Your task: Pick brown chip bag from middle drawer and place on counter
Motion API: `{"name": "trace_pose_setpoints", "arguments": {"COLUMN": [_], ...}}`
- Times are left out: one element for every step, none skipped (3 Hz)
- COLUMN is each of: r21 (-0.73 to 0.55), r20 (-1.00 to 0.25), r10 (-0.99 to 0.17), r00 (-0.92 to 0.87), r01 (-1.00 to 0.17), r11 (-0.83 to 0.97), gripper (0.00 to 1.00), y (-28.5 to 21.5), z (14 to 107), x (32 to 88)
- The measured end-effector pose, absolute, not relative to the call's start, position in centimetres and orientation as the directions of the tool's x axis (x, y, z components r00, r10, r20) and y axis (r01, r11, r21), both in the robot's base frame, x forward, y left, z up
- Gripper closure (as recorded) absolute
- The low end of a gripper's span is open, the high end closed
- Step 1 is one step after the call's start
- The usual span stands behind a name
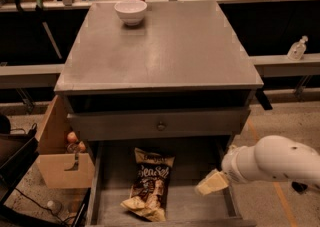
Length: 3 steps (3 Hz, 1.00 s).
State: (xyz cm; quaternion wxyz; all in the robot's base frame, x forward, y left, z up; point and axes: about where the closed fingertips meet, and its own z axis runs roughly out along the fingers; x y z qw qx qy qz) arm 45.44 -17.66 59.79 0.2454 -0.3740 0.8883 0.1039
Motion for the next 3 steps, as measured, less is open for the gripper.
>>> {"name": "trace_pose_setpoints", "arguments": {"r21": [0.084, 0.141, 0.164], "r20": [-0.517, -0.563, -0.554], "r10": [-0.498, -0.399, -0.388], "r00": [-0.696, -0.724, -0.736], "r01": [-0.620, -0.560, -0.554], "r11": [0.780, 0.817, 0.817], "gripper": [0.00, 0.00, 0.00], "y": [-17.4, -16.4, -16.1], "z": [52.2, 47.5, 46.0], "x": [46.7, 49.9, 49.8]}}
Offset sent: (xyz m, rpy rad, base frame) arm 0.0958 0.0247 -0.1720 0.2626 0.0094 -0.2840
